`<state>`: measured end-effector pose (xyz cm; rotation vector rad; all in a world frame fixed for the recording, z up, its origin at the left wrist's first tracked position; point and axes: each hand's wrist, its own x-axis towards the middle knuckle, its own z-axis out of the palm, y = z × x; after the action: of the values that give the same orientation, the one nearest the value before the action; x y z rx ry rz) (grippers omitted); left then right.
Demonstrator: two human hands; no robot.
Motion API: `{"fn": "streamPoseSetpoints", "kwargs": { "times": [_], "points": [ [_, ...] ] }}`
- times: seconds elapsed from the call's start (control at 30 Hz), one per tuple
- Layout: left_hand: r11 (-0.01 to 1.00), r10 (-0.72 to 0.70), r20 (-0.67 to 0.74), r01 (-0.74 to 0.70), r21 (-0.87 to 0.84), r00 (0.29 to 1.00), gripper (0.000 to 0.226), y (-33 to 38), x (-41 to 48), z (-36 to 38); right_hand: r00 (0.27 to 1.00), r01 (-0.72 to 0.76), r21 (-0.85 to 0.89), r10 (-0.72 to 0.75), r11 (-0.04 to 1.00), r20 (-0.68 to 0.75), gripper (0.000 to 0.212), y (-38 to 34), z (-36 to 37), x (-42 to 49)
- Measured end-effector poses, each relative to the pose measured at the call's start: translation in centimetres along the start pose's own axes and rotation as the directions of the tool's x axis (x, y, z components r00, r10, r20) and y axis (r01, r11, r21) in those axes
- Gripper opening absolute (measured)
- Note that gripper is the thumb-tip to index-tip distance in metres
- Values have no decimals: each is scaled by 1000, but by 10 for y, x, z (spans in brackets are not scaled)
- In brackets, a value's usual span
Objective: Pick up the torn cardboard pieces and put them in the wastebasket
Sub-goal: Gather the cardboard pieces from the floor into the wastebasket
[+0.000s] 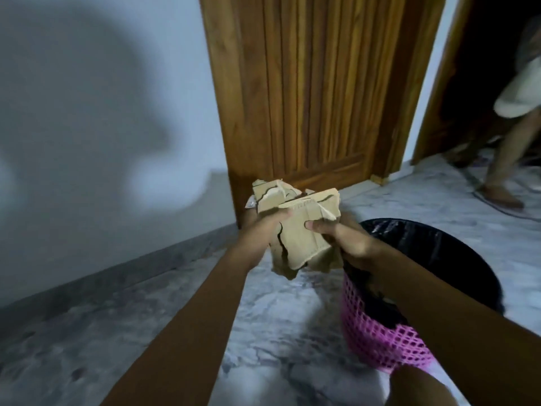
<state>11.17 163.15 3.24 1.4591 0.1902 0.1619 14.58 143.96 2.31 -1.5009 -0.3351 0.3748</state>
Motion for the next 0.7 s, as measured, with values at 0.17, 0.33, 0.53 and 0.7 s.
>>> {"fn": "streamPoseSetpoints", "kwargs": {
  "times": [0.17,0.33,0.53,0.7],
  "points": [
    [997,-18,115,9,72,993,28,-11,23,91,968,-44,-170,0,984,-251,41,3,-81,-18],
    [969,37,172,-78,235,984,19,-27,31,156,865,-219,-303,41,927,-501,61,15,-134,-39],
    [924,-20,155,-41,379,988,41,-56,31,187,753,-388,-430,10,815,-658,74,25,-163,-54],
    [827,-332,390,66,559,859,80,-55,21,185,745,-447,-542,-39,711,-666,67,28,-175,-62]
  ]
}}
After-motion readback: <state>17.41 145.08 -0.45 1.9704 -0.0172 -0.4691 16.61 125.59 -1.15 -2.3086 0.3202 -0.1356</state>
